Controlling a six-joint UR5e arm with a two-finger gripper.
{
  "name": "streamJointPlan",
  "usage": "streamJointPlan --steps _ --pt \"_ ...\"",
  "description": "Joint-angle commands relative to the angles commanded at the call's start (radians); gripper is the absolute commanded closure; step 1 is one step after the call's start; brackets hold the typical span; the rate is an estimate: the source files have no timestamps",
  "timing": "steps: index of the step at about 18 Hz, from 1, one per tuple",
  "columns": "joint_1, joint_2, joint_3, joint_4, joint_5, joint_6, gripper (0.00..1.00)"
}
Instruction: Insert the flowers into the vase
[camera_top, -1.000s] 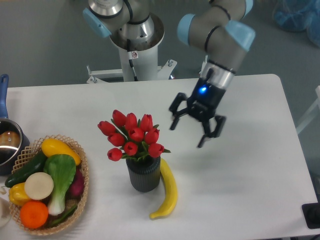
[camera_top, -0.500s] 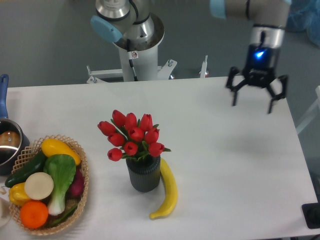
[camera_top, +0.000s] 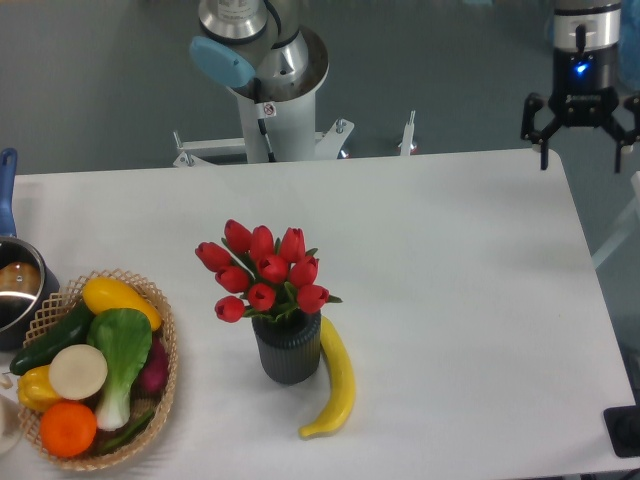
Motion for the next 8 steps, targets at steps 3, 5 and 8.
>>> streamJointPlan --steps 3,5,8 --pt "0.034 0.020 0.002 -0.058 0.020 0.122 0.00" --pt "0.063 0.034 0.000 -0.094 0.034 0.216 0.00" --pt "0.084 0.048 -0.006 -0.118 0.031 0.239 0.00"
